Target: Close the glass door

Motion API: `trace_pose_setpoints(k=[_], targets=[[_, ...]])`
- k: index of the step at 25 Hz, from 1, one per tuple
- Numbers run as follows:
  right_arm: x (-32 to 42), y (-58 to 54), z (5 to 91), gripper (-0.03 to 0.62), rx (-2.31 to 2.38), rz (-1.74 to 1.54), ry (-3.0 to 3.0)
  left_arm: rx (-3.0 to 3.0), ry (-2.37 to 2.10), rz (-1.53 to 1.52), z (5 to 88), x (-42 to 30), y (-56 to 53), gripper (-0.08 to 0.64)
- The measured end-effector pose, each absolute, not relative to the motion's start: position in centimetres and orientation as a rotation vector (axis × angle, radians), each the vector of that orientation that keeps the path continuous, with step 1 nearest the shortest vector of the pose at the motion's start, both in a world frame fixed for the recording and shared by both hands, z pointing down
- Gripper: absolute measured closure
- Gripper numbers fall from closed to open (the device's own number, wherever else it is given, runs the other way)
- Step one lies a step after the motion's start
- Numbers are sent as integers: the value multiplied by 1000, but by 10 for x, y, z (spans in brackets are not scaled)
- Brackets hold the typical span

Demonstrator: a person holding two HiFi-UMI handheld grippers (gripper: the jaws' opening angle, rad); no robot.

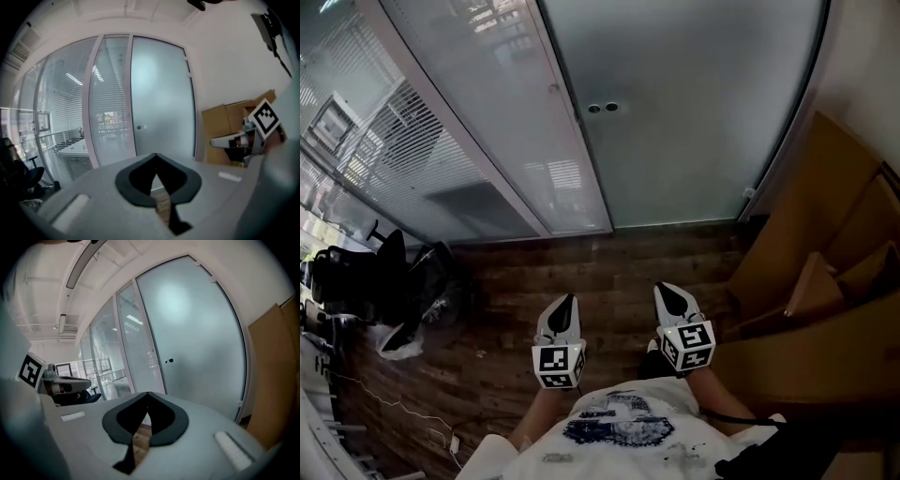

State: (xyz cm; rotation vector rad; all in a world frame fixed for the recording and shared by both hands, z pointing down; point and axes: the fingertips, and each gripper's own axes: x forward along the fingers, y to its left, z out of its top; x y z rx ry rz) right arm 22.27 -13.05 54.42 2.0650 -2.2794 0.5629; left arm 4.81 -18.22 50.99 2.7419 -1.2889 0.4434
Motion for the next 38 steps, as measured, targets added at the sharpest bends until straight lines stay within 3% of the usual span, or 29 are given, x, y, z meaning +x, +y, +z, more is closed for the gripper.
trace_pose_setpoints(k=[19,27,38], targets=[[57,19,521,584,2087,439,-2324,2701,-1210,408,547,-108,-35,557],[53,53,515,584,2130,429,-2330,2716,-1174,421,542,-108,-7,557],[106,75,533,586,2149,414,-2219,2693,-1137,521,555,-63,20,558]])
